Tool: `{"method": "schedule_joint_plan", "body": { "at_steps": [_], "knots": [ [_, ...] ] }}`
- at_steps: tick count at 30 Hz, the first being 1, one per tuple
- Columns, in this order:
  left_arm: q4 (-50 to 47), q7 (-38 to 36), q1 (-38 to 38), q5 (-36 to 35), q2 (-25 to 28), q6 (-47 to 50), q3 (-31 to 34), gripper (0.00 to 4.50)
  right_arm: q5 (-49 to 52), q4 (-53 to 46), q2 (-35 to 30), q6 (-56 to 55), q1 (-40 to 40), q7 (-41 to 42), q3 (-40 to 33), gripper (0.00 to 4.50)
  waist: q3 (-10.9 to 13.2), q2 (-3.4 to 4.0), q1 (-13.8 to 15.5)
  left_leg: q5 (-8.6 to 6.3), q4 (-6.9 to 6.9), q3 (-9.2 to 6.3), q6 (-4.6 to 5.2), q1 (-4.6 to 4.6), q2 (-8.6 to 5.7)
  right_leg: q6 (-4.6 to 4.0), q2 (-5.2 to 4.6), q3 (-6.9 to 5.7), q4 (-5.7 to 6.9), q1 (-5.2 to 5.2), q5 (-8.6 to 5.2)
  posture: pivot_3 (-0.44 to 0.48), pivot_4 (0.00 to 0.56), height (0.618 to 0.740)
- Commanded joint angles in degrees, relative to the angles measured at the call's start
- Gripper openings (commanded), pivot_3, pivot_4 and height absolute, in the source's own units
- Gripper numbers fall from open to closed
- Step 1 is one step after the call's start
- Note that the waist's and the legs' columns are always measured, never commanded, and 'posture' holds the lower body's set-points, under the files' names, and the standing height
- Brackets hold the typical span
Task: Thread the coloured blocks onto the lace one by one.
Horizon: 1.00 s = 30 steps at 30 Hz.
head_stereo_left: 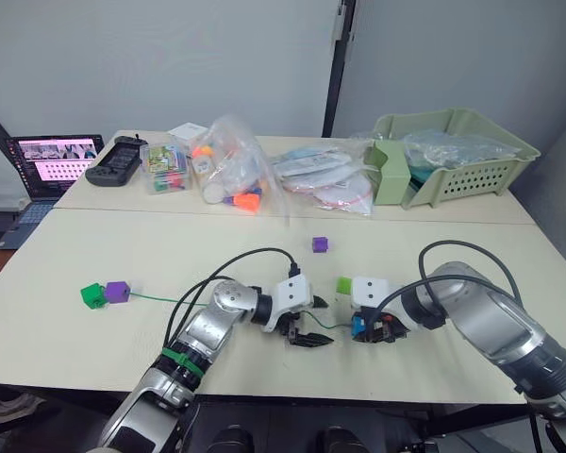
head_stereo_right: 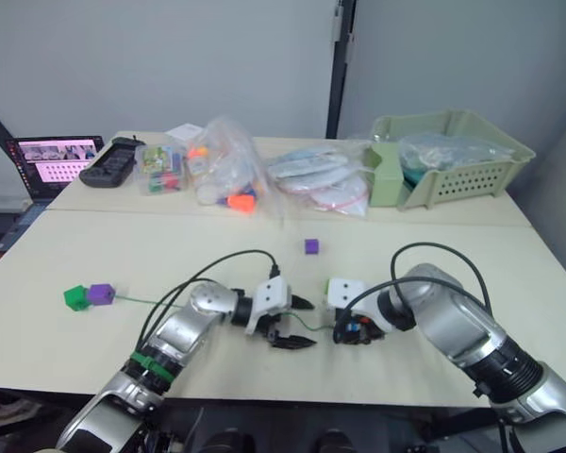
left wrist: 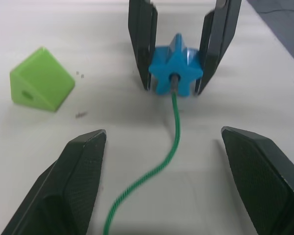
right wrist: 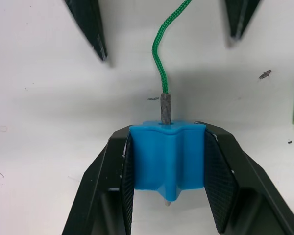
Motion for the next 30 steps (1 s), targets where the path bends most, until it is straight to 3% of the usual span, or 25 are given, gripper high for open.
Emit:
{"method": "schedule_joint_plan", "body": {
  "at_steps": [1,12,30],
  "knots": [
    [-2.14,-0.06,0.25,-0.02,-0.79,0.05,-0.91,3.70,0.67,-0.61,0.44,-0.61,-0.28,-0.20,-1.28,1.38,0.00,0.00,0.00,0.00,0.00,0.00,0.00,0.00,0.00,0.00,0.00,0.00,0.00,0.00,0.00,0.000,0.150,0.733],
    [-1.17,-0.56,-0.45,-0.34,-2.07,-0.24,-1.16,0.15,0.46,-0.46,0.55,-0.65,-0.39,-0.66,-1.47,1.38,0.00,0.00,-0.07,0.00,0.00,0.00,0.00,0.00,0.00,0.00,0.01,0.00,0.00,0.00,0.00,0.000,0.150,0.733],
    [5.65,2.75,-4.34,1.62,-9.44,-2.69,-1.78,0.00,1.18,-2.48,0.80,1.68,0.56,-1.44,-1.98,1.38,0.00,0.00,0.00,0.00,0.01,0.00,0.00,-0.01,-0.02,0.00,0.00,0.00,0.00,0.01,0.00,0.000,0.150,0.733]
  ]
}}
